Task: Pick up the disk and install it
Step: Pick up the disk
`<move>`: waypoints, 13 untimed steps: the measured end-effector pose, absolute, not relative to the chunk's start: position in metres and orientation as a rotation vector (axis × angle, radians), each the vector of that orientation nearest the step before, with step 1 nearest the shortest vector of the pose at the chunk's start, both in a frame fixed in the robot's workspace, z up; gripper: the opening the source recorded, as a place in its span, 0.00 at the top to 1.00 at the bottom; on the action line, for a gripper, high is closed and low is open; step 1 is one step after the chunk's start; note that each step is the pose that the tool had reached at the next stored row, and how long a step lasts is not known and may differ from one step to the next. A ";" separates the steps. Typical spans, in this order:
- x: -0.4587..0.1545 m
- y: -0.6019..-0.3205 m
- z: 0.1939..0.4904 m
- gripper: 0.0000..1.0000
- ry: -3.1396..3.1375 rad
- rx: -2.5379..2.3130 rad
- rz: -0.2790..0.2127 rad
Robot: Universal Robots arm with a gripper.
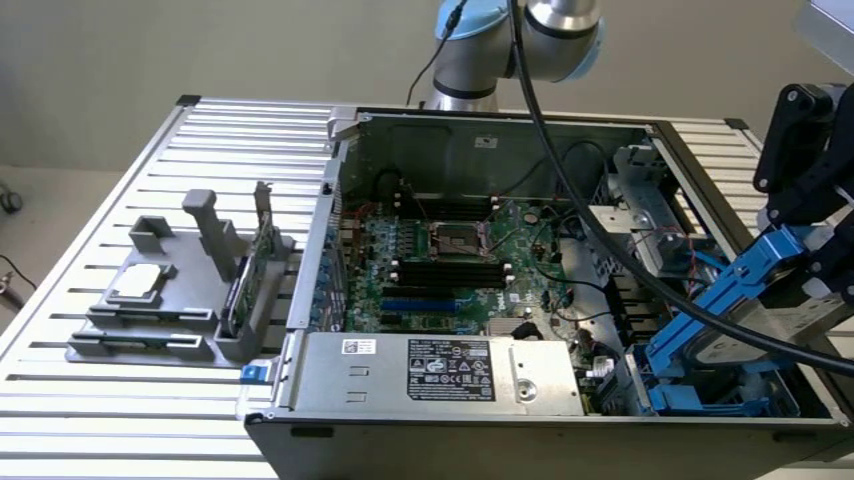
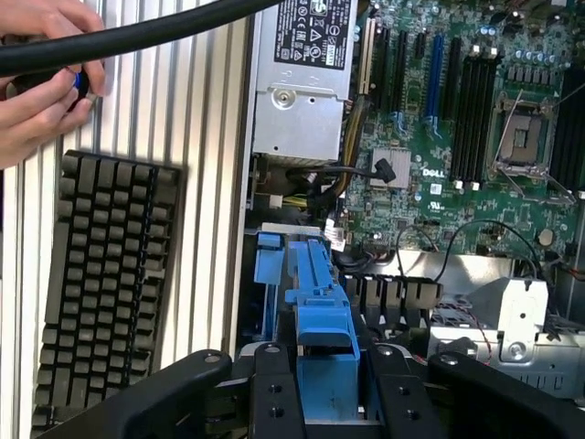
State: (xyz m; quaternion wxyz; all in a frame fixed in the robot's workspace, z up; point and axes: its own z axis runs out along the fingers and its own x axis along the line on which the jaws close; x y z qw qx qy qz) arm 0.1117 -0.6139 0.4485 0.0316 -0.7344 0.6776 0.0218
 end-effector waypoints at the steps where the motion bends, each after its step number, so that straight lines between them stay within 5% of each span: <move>1: 0.111 -0.614 0.448 0.67 2.085 -2.260 0.062; 13: 0.104 -0.615 0.447 0.67 2.075 -2.251 0.039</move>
